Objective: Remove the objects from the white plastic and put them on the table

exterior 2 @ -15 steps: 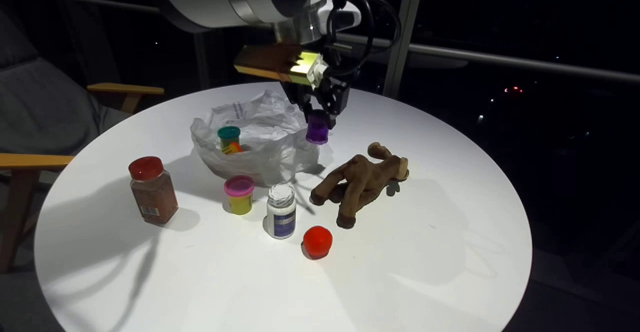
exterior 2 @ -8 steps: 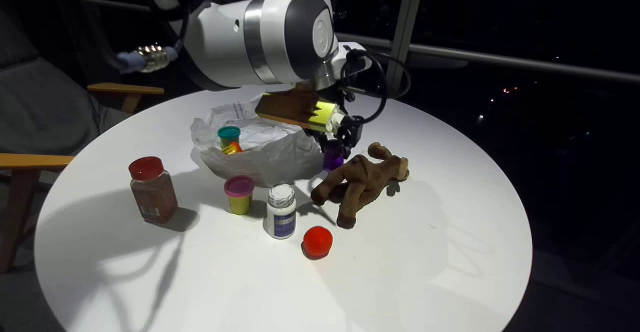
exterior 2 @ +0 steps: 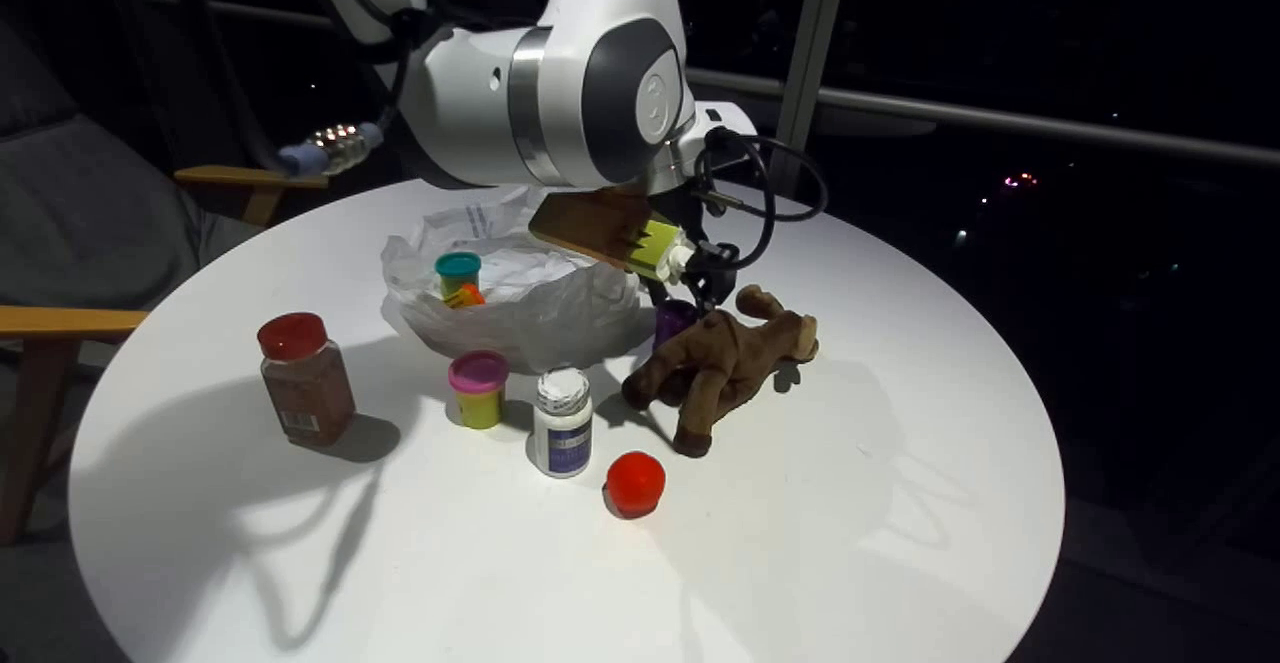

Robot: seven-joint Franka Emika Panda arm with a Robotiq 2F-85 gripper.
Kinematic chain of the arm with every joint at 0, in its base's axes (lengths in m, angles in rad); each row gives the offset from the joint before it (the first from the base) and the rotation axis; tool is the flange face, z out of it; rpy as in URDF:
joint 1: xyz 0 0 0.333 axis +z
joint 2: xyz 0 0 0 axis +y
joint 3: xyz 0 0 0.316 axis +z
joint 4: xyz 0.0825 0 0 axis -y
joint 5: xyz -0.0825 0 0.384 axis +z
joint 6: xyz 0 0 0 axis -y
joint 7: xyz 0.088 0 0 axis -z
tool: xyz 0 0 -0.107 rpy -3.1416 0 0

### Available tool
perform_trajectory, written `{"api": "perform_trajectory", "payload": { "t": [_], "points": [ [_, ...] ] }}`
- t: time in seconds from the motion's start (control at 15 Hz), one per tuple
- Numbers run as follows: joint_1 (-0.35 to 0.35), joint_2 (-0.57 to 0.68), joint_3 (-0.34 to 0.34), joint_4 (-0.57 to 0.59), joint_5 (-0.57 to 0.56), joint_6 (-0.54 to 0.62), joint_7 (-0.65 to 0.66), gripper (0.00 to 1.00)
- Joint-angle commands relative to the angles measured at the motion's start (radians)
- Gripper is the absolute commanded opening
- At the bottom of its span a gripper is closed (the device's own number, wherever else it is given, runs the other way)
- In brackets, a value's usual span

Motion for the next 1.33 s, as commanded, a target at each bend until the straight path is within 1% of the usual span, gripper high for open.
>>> {"api": "perform_trajectory", "payload": {
  "t": [0.0, 0.07, 0.13, 0.2, 0.27, 0.33, 0.4, 0.6, 0.67, 0.8, 1.0, 1.27],
  "points": [
    [-0.024, -0.073, 0.026, -0.011, 0.048, 0.019, -0.014, 0.89],
    [-0.02, -0.095, 0.026, -0.014, 0.052, 0.014, -0.012, 0.99],
    [-0.01, -0.131, 0.026, -0.019, 0.054, 0.006, -0.008, 1.0],
    [-0.007, -0.168, 0.04, -0.021, 0.061, -0.039, -0.007, 1.0],
    [-0.013, -0.203, 0.073, -0.016, 0.07, -0.094, -0.018, 1.0],
    [-0.002, -0.223, 0.087, 0.001, 0.073, -0.146, -0.005, 1.0],
    [-0.005, -0.239, 0.122, 0.02, 0.083, -0.22, -0.005, 1.0],
    [0.002, -0.235, 0.207, 0.091, 0.098, -0.411, -0.01, 1.0],
    [0.006, -0.201, 0.225, 0.121, 0.091, -0.463, -0.013, 1.0],
    [0.009, -0.168, 0.256, 0.139, 0.087, -0.53, -0.022, 1.0],
    [0.008, -0.104, 0.288, 0.141, 0.09, -0.553, -0.054, 1.0],
    [0.009, -0.043, 0.325, 0.138, 0.096, -0.523, -0.116, 1.0]
  ]
}}
